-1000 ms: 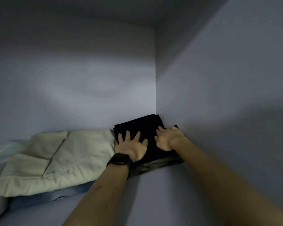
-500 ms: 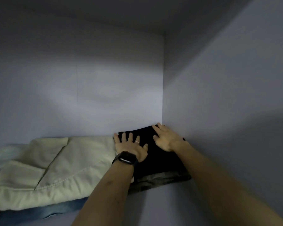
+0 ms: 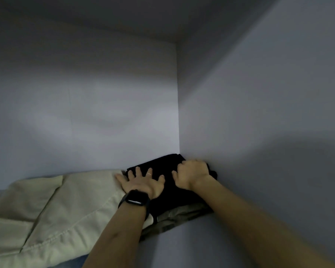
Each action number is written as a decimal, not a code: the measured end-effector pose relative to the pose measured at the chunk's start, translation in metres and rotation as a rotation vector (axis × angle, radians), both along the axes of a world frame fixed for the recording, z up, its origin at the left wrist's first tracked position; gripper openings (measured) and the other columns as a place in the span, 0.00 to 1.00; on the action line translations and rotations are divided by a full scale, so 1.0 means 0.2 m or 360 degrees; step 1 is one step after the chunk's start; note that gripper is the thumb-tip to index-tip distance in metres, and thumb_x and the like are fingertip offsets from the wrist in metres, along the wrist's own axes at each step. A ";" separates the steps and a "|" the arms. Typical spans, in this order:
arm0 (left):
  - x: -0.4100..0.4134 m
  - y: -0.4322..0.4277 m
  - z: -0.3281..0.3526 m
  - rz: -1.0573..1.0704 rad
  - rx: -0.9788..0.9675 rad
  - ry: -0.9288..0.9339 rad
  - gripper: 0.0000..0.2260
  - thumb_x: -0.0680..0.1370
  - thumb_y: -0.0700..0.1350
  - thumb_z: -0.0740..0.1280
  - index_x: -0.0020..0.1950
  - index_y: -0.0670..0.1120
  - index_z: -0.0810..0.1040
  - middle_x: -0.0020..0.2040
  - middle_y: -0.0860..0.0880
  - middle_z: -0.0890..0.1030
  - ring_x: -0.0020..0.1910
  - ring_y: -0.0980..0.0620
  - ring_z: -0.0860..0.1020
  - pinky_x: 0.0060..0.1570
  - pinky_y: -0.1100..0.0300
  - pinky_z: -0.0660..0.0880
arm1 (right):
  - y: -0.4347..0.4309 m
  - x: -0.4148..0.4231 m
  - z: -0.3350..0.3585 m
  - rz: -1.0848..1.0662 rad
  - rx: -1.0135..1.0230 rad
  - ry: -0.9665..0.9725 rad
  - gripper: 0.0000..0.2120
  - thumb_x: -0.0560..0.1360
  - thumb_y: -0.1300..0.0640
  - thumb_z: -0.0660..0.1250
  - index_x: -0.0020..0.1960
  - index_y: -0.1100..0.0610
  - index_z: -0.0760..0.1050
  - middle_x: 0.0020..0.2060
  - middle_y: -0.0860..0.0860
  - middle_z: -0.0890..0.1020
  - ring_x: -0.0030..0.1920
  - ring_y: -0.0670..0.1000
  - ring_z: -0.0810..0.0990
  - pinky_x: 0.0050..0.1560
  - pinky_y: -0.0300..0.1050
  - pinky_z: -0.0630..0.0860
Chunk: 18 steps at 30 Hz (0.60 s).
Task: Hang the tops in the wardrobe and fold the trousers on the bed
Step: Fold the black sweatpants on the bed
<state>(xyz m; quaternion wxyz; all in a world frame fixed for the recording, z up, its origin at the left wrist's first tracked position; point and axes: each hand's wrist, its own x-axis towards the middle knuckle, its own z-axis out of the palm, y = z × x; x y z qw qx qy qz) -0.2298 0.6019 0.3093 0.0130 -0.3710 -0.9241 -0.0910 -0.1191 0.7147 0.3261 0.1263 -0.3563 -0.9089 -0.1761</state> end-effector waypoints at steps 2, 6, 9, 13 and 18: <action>0.00 0.00 0.00 -0.0008 0.0019 -0.0048 0.32 0.81 0.69 0.47 0.82 0.60 0.45 0.83 0.49 0.44 0.82 0.44 0.42 0.74 0.33 0.35 | -0.06 0.10 -0.02 0.0085 0.0349 0.0099 0.19 0.84 0.47 0.53 0.55 0.57 0.79 0.57 0.55 0.81 0.58 0.57 0.76 0.55 0.51 0.67; -0.02 0.00 0.00 -0.0045 -0.0009 -0.0046 0.32 0.80 0.70 0.46 0.82 0.61 0.45 0.83 0.50 0.44 0.82 0.44 0.42 0.74 0.32 0.35 | -0.07 0.30 -0.10 0.0202 -0.0226 0.0273 0.26 0.85 0.44 0.48 0.66 0.58 0.77 0.73 0.54 0.72 0.72 0.56 0.69 0.71 0.48 0.66; -0.06 -0.01 -0.01 -0.0074 -0.0021 -0.0029 0.33 0.79 0.71 0.45 0.82 0.62 0.45 0.83 0.50 0.44 0.82 0.44 0.43 0.74 0.33 0.35 | -0.06 0.32 -0.12 0.0108 -0.0647 0.0277 0.31 0.84 0.38 0.46 0.80 0.55 0.62 0.80 0.52 0.59 0.79 0.55 0.58 0.77 0.48 0.56; -0.08 -0.01 -0.05 -0.0083 -0.0002 -0.0063 0.33 0.79 0.71 0.46 0.82 0.61 0.45 0.83 0.50 0.44 0.82 0.44 0.43 0.74 0.34 0.35 | -0.05 0.26 -0.10 -0.0007 -0.0993 0.0283 0.33 0.83 0.33 0.44 0.81 0.48 0.60 0.80 0.51 0.62 0.78 0.56 0.61 0.76 0.48 0.57; -0.07 -0.01 -0.04 -0.0084 -0.0029 -0.0049 0.33 0.79 0.71 0.46 0.82 0.61 0.45 0.83 0.49 0.44 0.82 0.43 0.43 0.74 0.33 0.35 | -0.10 0.22 -0.17 -0.0028 -0.0821 0.0336 0.29 0.85 0.40 0.46 0.79 0.54 0.63 0.79 0.55 0.64 0.77 0.57 0.63 0.76 0.49 0.59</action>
